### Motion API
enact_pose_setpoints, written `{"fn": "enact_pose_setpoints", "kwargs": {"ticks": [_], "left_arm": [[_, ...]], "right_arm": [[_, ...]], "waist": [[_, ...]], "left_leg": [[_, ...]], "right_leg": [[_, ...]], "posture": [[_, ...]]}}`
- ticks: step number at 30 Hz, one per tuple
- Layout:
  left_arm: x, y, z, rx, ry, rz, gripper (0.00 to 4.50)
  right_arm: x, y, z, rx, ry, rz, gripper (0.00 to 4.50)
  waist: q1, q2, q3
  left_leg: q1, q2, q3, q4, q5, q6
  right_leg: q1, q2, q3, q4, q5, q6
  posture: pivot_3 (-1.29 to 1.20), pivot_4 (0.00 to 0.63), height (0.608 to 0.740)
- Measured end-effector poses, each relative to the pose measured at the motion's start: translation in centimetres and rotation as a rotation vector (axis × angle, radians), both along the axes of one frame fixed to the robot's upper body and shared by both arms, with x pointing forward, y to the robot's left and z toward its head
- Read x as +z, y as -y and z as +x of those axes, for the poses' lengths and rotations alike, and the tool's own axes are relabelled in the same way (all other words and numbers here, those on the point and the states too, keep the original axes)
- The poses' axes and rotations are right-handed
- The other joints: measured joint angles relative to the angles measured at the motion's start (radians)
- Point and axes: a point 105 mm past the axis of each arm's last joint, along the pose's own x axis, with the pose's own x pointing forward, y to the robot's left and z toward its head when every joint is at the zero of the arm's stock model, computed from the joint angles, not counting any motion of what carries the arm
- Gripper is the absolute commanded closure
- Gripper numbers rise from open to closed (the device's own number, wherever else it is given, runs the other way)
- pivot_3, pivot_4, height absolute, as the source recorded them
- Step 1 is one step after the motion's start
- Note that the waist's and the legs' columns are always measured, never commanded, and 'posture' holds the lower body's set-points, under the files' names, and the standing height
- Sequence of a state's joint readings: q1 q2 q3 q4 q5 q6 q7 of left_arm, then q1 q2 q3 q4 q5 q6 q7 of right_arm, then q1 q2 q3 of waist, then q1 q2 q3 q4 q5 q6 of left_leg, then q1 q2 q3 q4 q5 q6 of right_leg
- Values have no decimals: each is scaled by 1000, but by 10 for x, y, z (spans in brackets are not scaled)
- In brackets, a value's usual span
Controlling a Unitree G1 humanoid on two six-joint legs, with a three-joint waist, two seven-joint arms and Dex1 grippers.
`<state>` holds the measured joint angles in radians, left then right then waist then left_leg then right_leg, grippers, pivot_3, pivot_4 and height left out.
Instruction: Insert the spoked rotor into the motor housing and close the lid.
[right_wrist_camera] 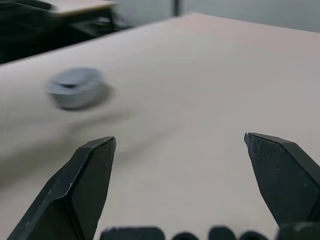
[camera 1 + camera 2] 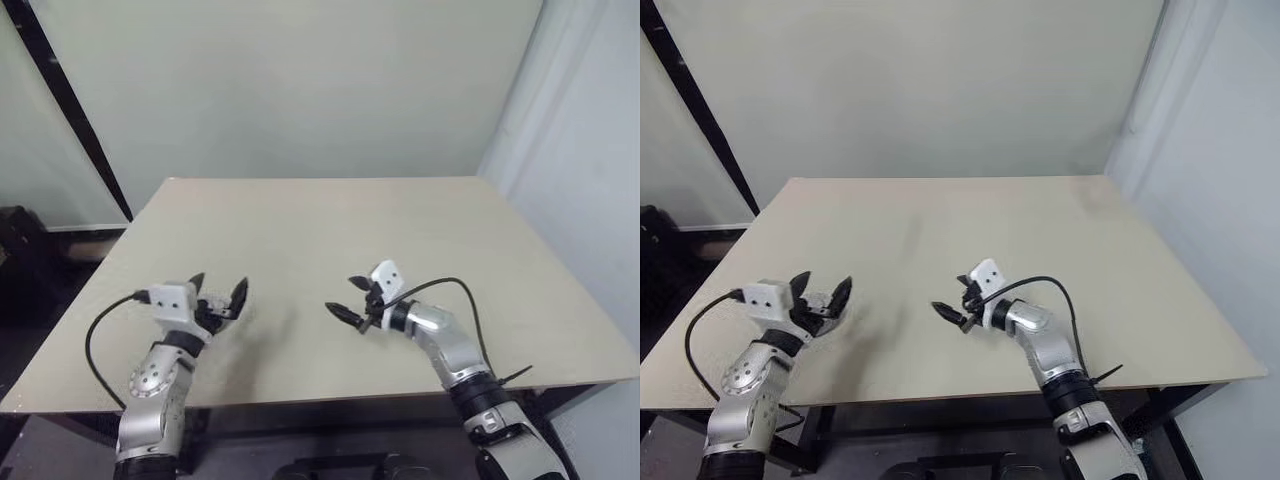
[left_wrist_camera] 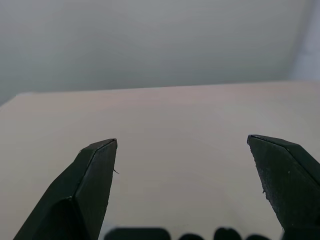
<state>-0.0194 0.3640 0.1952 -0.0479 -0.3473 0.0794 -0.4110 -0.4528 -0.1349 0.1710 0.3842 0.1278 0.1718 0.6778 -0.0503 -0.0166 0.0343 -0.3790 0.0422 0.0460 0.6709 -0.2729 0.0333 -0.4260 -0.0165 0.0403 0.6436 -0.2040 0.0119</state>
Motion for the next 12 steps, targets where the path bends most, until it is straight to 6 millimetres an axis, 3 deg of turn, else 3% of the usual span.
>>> {"fn": "enact_pose_setpoints", "kwargs": {"ticks": [5,8,12], "left_arm": [[2,23,6,-105,-20,28,33],[-1,44,5,-221,-30,39,33],[-4,56,6,-282,-38,50,33]], "right_arm": [[-2,34,3,-104,-9,-36,0],[-11,69,-1,-214,-47,-59,0],[-18,97,-2,-321,-74,-73,0]], "waist": [[0,1,0],[4,2,1],[-1,3,1]], "left_leg": [[0,0,-1,-1,0,1],[0,-1,-1,-1,0,1],[1,-1,1,1,0,1]], "right_leg": [[0,1,0,0,0,1],[1,1,0,0,0,1],[1,1,3,0,-1,-1]], "posture": [[0,0,740],[0,0,740],[0,0,740]]}}
